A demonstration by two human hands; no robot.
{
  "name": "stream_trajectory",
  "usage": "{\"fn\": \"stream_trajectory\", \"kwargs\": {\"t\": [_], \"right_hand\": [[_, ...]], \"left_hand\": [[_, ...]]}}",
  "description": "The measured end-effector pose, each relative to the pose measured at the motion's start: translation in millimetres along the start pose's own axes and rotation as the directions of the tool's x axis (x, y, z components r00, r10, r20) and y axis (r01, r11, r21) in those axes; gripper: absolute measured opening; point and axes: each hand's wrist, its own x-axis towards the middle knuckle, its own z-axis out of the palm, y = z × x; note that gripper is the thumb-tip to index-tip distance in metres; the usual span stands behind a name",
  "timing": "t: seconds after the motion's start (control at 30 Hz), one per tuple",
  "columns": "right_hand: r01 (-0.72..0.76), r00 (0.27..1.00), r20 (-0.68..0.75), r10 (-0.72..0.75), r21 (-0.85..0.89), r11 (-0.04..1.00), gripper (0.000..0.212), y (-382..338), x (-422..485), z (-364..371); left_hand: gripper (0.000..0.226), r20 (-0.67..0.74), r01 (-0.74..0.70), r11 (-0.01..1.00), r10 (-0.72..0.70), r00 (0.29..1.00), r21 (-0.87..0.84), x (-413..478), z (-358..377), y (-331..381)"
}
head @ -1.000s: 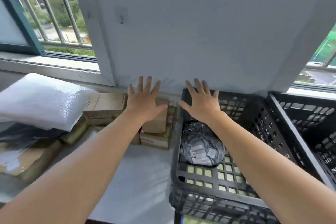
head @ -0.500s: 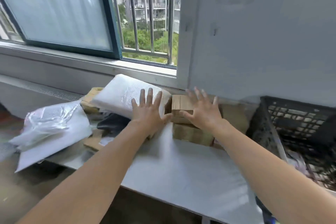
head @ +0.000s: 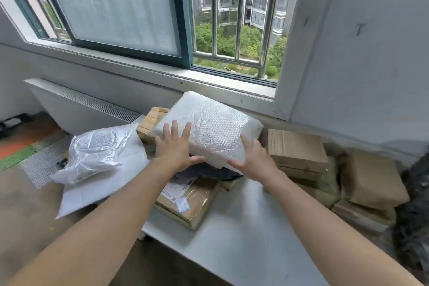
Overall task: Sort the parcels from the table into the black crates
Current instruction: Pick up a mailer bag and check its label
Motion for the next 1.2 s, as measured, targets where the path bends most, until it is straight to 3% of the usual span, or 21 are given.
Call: {"fn": "stream_trajectory", "kwargs": {"t": [0.27, 0.4, 0.5, 0.7, 0.83, 0.97, 1.1, 1.2], "right_hand": [[-0.150, 0.976, 0.173, 0.134, 0.084, 0.985, 0.112, 9.9, 52.5, 42.1], [-0.159, 0.984, 0.094, 0.149, 0.112, 0.981, 0.103, 11.5, 68.3, 52.1], [-0.116, 0.993, 0.034, 0.112, 0.126, 0.985, 0.090, 7.5, 75.3, 52.0], [-0.058, 0.993, -0.095, 0.071, 0.141, 0.988, 0.078, -24.2, 77.2, 17.4], [0.014, 0.974, -0.225, 0.014, 0.124, 0.992, 0.079, -50.5, 81.3, -33.1], [0.043, 0.966, -0.258, -0.029, 0.049, 0.998, 0.087, -75.3, 81.7, -74.9], [0.017, 0.970, -0.234, -0.069, -0.215, 0.976, 0.109, -99.8, 73.2, -93.6], [-0.060, 0.965, -0.260, -0.036, -0.353, 0.934, 0.089, -115.5, 67.2, -92.1]], "left_hand": [[0.126, 0.074, 0.126, 0.990, -0.122, 0.990, -0.062, 73.8, 26.5, -46.1], [0.131, 0.131, 0.171, 0.970, -0.150, 0.980, -0.172, 103.5, 41.6, -66.4], [0.127, 0.143, 0.161, 0.902, -0.112, 0.983, -0.401, 124.3, 50.8, -75.6], [0.101, -0.146, -0.048, 0.813, -0.046, 0.988, -0.580, 139.2, 25.5, -94.7], [0.096, -0.326, -0.214, 0.798, 0.023, 0.945, -0.563, 142.3, -17.7, -116.9], [0.097, -0.448, -0.289, 0.830, 0.054, 0.892, -0.477, 137.0, -47.8, -130.3], [0.076, -0.537, -0.356, 0.820, 0.071, 0.841, -0.449, 135.7, -63.2, -136.6], [0.072, -0.534, -0.378, 0.808, 0.094, 0.840, -0.452, 138.3, -67.7, -144.8]]}}
